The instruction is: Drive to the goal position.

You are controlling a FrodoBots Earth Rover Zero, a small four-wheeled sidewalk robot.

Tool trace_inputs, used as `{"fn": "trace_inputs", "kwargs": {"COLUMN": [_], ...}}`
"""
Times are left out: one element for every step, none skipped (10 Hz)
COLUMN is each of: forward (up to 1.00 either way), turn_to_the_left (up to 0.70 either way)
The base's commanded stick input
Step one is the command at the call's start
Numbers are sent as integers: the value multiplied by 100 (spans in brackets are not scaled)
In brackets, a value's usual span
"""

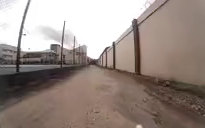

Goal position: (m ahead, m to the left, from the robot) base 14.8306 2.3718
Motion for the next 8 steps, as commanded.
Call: {"fn": "trace_inputs", "kwargs": {"forward": [30, 30, 30, 30, 30, 30, 30, 30], "turn_to_the_left": [0, 0, 10, 38, 60, 60, 44, 9]}}
